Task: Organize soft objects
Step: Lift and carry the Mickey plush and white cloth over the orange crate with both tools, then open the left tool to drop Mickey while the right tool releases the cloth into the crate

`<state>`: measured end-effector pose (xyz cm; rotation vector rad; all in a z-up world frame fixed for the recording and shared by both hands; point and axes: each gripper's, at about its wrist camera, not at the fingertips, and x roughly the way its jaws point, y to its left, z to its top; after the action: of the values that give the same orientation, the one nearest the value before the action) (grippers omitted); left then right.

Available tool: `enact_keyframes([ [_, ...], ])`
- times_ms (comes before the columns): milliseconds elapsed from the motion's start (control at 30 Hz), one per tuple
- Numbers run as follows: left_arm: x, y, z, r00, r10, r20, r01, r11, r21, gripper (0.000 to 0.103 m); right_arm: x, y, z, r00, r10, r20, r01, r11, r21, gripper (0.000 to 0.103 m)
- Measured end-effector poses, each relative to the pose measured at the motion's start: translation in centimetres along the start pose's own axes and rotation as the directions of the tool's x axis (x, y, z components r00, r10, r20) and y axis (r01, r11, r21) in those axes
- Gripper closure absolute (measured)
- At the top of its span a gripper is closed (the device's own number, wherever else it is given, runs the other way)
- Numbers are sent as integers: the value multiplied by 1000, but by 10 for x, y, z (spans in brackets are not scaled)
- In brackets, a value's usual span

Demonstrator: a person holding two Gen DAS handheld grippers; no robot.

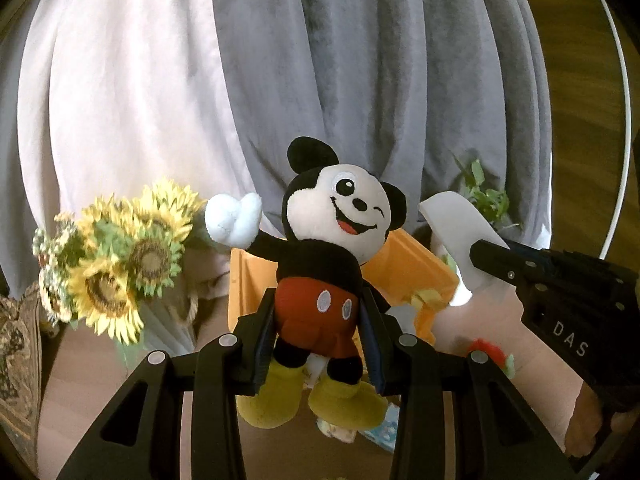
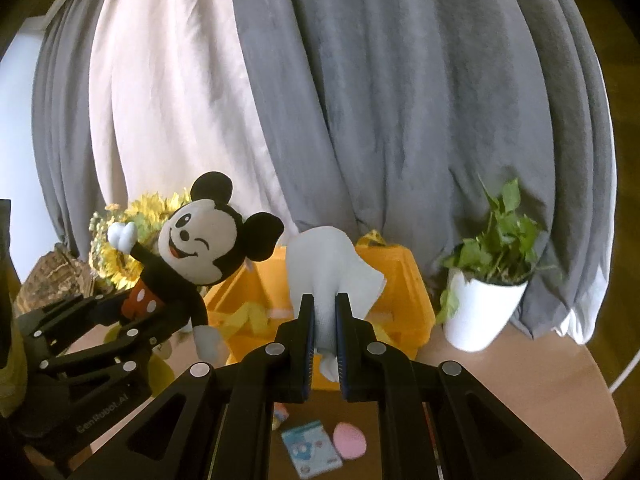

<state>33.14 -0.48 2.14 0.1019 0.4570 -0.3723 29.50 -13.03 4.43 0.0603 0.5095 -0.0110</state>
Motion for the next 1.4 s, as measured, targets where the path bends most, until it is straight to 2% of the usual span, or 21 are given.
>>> enact_keyframes([
  [333, 56, 7, 22, 1000, 10, -8, -10, 998, 56, 65, 48, -11, 16, 1000, -4, -8, 4, 1000, 4, 92],
  [667, 112, 16, 30, 999, 2, -49, 2, 995, 95, 65, 101, -19, 25, 999, -20, -49, 21, 1000, 4, 92],
  [1033, 175, 15, 22, 985, -32, -168, 55, 990, 130, 65, 157, -30, 14, 986, -36, -164, 36, 999, -3, 92],
  [1400, 209, 13, 8, 967, -33, -251, 75, 984, 159, 62, 194, -39, 2, 967, -54, -251, 54, 999, -9, 92],
])
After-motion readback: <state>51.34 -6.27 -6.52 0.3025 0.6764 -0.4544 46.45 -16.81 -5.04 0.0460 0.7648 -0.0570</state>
